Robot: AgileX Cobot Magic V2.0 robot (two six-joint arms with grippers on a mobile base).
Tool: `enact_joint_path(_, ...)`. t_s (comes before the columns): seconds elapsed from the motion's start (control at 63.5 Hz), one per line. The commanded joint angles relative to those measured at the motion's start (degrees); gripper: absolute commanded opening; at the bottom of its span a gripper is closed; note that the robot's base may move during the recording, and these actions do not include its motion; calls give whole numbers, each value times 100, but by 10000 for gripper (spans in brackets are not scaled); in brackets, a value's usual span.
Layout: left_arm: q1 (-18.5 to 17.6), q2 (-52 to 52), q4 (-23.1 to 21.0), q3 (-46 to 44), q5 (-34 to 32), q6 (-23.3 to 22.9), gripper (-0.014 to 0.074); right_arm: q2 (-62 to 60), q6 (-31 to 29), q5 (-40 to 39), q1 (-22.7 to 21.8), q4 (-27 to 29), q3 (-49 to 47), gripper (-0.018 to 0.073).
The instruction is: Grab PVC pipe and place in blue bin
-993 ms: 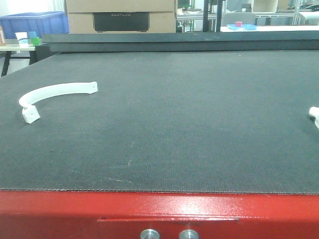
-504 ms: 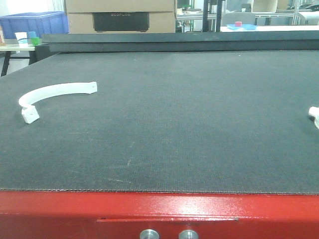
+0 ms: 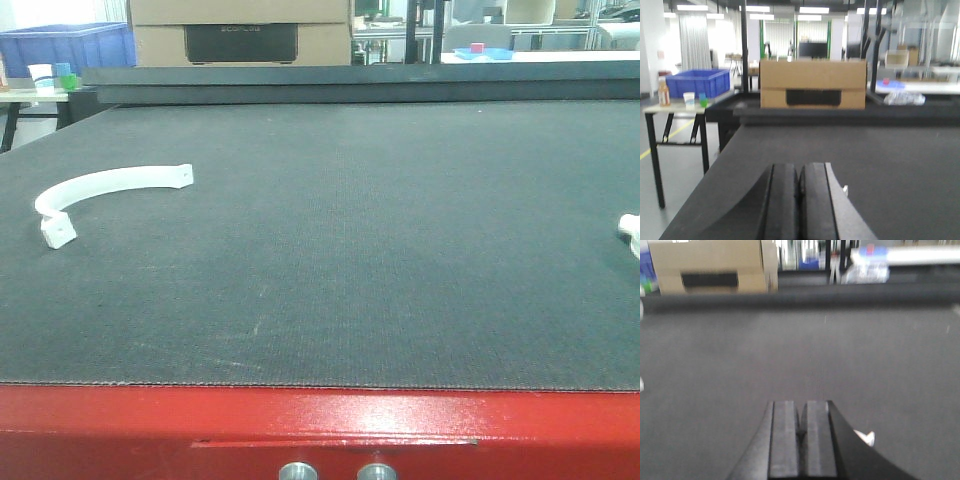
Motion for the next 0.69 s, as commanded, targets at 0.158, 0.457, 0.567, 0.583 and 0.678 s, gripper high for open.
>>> enact_joint_path(0.158, 1, 1483, 181, -805, 229, -46, -111, 1095, 4, 399, 112, -2, -634, -162)
enact_joint_path(0.457, 1, 3515, 96, -1783, 260, -46, -111, 2081, 4, 703, 199, 360, -1013, -162)
enact_joint_path(0.567, 1, 3955, -128, -1995, 281, -46, -111, 2159, 4, 643, 199, 360, -1013, -162)
enact_joint_path(0.583, 1, 3989, -128, -1996, 249, -46, -111, 2159, 4, 614, 199, 360, -1013, -162)
enact_joint_path(0.678, 1, 4112, -128, -2020, 61, -46, -111, 2146, 4, 186, 199, 360, -1013, -162)
